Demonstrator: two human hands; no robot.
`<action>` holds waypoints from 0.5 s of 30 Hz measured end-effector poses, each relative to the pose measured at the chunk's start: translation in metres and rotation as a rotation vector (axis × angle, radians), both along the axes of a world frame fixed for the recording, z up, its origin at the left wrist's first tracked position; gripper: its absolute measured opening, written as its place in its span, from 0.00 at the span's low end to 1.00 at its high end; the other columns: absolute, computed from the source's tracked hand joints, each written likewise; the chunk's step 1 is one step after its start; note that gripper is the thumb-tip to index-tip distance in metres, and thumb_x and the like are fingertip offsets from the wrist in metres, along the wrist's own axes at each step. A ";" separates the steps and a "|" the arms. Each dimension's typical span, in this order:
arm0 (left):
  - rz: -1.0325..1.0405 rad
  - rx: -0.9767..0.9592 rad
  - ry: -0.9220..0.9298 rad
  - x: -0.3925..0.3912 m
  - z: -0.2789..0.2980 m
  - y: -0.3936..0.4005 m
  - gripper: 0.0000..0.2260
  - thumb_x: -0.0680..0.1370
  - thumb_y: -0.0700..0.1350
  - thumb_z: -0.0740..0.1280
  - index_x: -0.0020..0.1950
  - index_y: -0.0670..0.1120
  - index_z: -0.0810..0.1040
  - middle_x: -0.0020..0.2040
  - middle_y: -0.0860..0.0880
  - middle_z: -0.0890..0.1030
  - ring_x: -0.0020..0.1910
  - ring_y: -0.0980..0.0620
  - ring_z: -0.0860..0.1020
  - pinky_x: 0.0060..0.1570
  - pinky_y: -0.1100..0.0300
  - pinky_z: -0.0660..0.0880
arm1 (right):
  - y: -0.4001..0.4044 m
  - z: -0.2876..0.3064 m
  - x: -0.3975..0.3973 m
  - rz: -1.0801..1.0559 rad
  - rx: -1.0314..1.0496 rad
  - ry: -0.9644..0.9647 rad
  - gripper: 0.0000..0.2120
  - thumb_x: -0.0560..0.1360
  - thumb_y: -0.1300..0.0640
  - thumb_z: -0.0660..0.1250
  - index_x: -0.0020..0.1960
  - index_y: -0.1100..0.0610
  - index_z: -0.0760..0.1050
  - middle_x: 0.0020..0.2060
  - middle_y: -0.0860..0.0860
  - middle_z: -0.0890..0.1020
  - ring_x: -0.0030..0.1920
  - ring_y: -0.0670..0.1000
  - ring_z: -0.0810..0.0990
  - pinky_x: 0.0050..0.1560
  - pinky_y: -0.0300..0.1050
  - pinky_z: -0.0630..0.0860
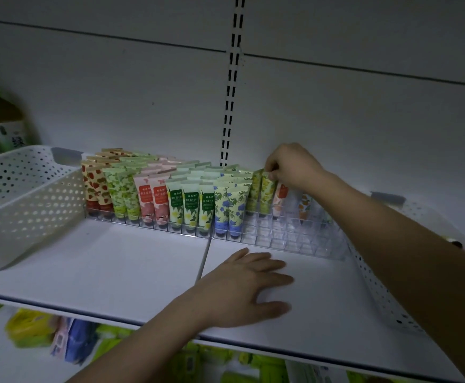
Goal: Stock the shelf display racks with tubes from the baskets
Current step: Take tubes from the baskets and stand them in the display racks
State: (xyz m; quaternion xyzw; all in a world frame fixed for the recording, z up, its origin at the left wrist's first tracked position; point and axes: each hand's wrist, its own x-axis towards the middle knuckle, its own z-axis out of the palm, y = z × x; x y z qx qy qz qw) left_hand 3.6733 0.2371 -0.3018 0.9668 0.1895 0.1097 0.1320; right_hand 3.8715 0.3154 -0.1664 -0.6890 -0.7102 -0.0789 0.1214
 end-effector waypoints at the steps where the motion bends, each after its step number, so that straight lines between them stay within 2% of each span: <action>1: 0.002 -0.002 -0.002 0.000 0.000 0.000 0.26 0.78 0.67 0.56 0.74 0.62 0.64 0.77 0.59 0.60 0.77 0.57 0.53 0.75 0.55 0.44 | 0.000 -0.003 0.000 -0.015 0.010 -0.001 0.04 0.73 0.62 0.71 0.47 0.58 0.84 0.46 0.54 0.84 0.43 0.53 0.79 0.44 0.44 0.73; 3: 0.000 -0.003 -0.005 0.000 0.000 0.000 0.26 0.78 0.67 0.56 0.74 0.62 0.64 0.77 0.59 0.60 0.76 0.57 0.54 0.75 0.55 0.44 | 0.000 -0.003 0.001 -0.025 0.004 -0.003 0.04 0.74 0.61 0.70 0.47 0.56 0.83 0.45 0.53 0.84 0.42 0.52 0.79 0.43 0.44 0.74; 5: -0.005 -0.005 -0.014 0.000 0.001 -0.001 0.25 0.77 0.66 0.58 0.73 0.62 0.65 0.76 0.59 0.62 0.76 0.58 0.55 0.75 0.56 0.46 | -0.001 0.000 0.002 -0.015 -0.040 0.013 0.05 0.74 0.59 0.71 0.49 0.56 0.84 0.47 0.52 0.85 0.44 0.52 0.81 0.46 0.46 0.78; 7: -0.007 -0.034 -0.075 0.002 0.005 0.000 0.23 0.78 0.64 0.60 0.71 0.60 0.70 0.73 0.58 0.68 0.72 0.59 0.62 0.74 0.58 0.53 | -0.005 0.006 0.004 0.009 -0.055 0.054 0.07 0.75 0.56 0.71 0.51 0.56 0.83 0.49 0.52 0.85 0.47 0.52 0.81 0.52 0.49 0.79; 9: 0.001 -0.074 -0.177 0.005 0.013 0.001 0.19 0.79 0.59 0.62 0.68 0.55 0.75 0.66 0.57 0.75 0.65 0.59 0.70 0.68 0.57 0.65 | -0.011 0.014 0.007 0.029 -0.013 0.106 0.09 0.75 0.55 0.70 0.53 0.57 0.83 0.51 0.52 0.84 0.50 0.52 0.81 0.55 0.48 0.77; 11: 0.045 -0.118 -0.289 0.014 0.026 0.002 0.15 0.79 0.54 0.63 0.65 0.54 0.77 0.61 0.57 0.78 0.61 0.60 0.73 0.63 0.58 0.69 | -0.022 0.027 0.013 0.043 0.035 0.168 0.09 0.76 0.56 0.69 0.52 0.58 0.84 0.51 0.53 0.85 0.50 0.50 0.81 0.53 0.44 0.76; 13: 0.078 -0.164 -0.440 0.028 0.044 0.002 0.13 0.78 0.52 0.63 0.61 0.54 0.80 0.57 0.58 0.80 0.56 0.63 0.74 0.58 0.64 0.71 | -0.038 0.040 0.024 0.035 0.076 0.218 0.09 0.77 0.57 0.68 0.52 0.58 0.84 0.50 0.52 0.85 0.48 0.48 0.80 0.50 0.40 0.73; 15: 0.087 -0.175 -0.560 0.046 0.063 0.000 0.10 0.77 0.48 0.65 0.57 0.54 0.81 0.53 0.58 0.82 0.51 0.64 0.76 0.51 0.67 0.72 | -0.059 0.052 0.039 0.011 0.107 0.259 0.08 0.77 0.57 0.68 0.52 0.58 0.84 0.48 0.51 0.85 0.41 0.45 0.80 0.45 0.38 0.72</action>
